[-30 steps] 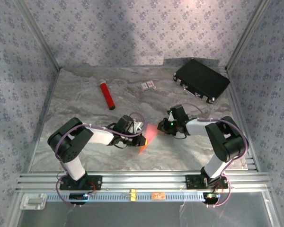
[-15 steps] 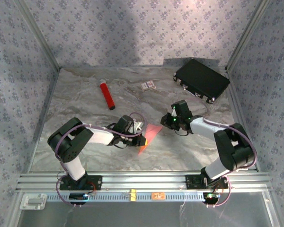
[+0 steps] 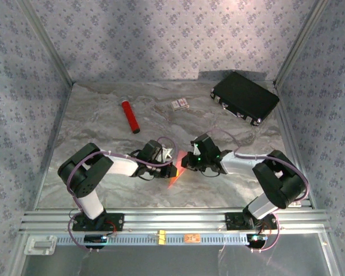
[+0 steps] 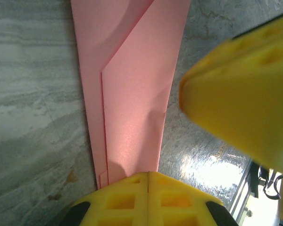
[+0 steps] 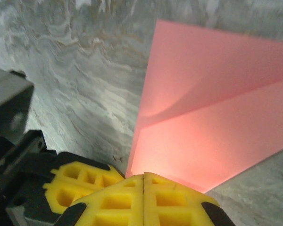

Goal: Fold a paper plane with a square sheet of paper (pick it up from the middle)
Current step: Fold the wing for the fifth time at the center of the table.

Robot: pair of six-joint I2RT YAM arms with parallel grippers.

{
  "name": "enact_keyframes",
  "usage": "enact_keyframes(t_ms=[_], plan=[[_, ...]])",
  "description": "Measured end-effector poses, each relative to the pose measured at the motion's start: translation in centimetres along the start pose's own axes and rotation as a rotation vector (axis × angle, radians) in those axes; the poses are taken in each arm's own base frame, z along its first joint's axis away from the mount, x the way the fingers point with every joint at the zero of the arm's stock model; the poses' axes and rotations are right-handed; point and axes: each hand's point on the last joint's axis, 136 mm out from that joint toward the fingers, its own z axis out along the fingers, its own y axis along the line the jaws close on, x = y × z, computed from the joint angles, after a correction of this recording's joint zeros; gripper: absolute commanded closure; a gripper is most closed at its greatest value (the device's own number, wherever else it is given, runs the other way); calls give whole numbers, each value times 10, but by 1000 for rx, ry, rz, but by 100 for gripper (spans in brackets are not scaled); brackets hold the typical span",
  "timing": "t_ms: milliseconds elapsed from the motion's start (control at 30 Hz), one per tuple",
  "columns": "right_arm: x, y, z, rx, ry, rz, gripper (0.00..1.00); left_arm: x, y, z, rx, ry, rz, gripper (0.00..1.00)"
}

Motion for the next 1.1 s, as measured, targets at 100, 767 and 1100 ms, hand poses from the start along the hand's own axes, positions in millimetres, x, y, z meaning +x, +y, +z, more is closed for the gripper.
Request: enact_keyframes(t_ms=[100,767,1100], plan=[[10,-1,6,2,26,7,95,0,0,0,1,-1,-2,100],[19,-9,14,-40,21,67,95,0,0,0,4,-7,-10,100],[-22,-33,-3,-15,-74,153,94,0,0,-1,5,-8,-10,100]])
